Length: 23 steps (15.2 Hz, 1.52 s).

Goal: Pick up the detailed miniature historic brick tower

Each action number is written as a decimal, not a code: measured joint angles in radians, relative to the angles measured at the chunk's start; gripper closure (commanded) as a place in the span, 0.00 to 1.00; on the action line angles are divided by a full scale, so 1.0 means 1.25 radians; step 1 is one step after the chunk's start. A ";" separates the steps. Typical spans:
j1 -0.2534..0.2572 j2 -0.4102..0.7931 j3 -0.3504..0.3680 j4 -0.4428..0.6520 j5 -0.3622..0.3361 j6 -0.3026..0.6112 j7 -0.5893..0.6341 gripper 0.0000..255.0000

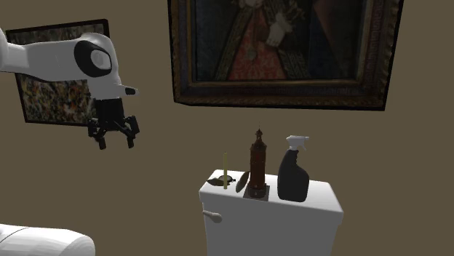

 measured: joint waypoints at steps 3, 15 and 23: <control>-0.008 -0.002 -0.022 -0.003 -0.017 0.007 -0.027 0.00; -0.065 0.063 -0.218 0.014 -0.143 0.125 -0.264 0.00; -0.081 0.178 -0.358 0.103 -0.176 0.212 -0.432 0.00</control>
